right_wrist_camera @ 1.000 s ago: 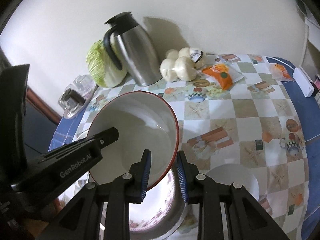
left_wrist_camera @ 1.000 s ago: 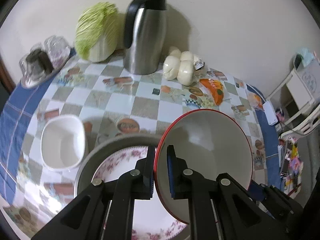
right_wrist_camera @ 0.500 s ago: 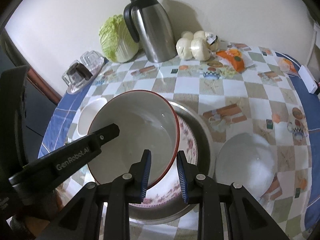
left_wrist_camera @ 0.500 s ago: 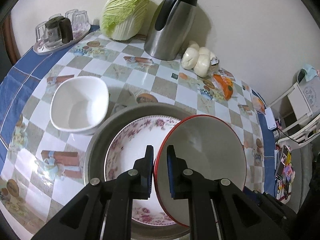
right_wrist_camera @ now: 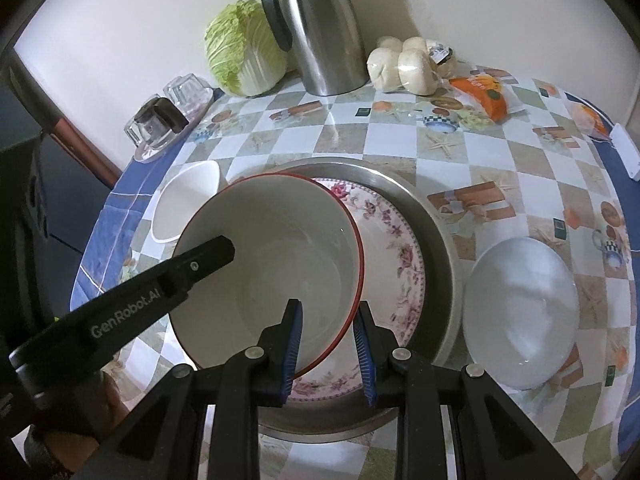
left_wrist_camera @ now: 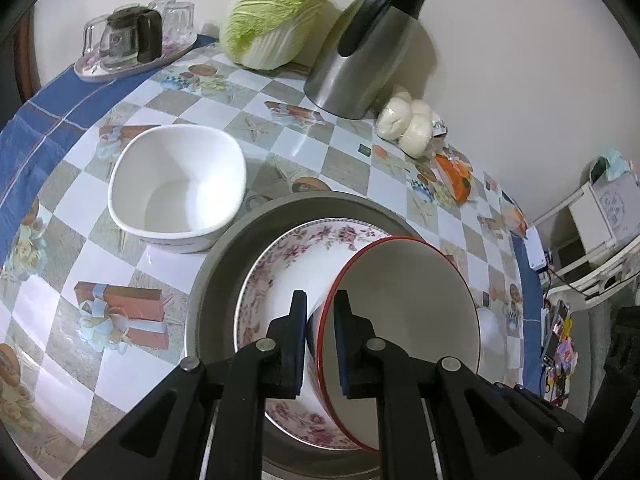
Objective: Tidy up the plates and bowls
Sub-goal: 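Lift the red-rimmed bowl with both grippers and carry it over the tray, then lower the red-rimmed bowl onto the floral plate and open both grippers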
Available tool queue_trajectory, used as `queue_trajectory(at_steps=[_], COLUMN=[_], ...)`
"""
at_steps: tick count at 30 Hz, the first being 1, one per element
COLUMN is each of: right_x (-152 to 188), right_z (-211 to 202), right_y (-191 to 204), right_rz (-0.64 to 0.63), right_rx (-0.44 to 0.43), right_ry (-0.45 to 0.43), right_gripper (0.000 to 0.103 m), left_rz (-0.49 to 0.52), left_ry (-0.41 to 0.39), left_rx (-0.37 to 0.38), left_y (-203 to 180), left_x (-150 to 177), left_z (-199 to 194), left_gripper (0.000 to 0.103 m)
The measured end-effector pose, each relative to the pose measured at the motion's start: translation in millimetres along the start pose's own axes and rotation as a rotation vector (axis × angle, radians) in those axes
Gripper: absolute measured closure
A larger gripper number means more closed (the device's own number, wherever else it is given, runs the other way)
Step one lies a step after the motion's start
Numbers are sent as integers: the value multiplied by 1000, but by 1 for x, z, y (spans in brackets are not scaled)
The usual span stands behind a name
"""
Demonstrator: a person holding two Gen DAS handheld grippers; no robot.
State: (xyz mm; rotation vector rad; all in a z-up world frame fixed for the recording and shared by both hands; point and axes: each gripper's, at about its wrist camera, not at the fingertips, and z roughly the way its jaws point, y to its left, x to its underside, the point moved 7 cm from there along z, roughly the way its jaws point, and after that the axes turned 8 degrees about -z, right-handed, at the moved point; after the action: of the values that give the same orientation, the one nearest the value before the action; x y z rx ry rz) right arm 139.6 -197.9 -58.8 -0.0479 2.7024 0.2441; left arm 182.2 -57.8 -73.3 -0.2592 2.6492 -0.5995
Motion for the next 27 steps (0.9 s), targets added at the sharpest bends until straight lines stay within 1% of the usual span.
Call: queue_trajectory(at_steps=[9,18,27], right_x=[-4,-6,-8], right_z=[11,12,9], right_y=[8,-4,-12], right_rz=[-21,0,18], right_rx=[0,6,8], right_ry=[8,-4,-23], right_gripper=[75,75,75], left_rz=[-15,-1,18], left_ry=[4,21,28], left_rx=[6,23,24], left_y=[9,3,-3], left_x=[-2,2,5], left_z=[4,11,16], left_gripper=[91,91,91])
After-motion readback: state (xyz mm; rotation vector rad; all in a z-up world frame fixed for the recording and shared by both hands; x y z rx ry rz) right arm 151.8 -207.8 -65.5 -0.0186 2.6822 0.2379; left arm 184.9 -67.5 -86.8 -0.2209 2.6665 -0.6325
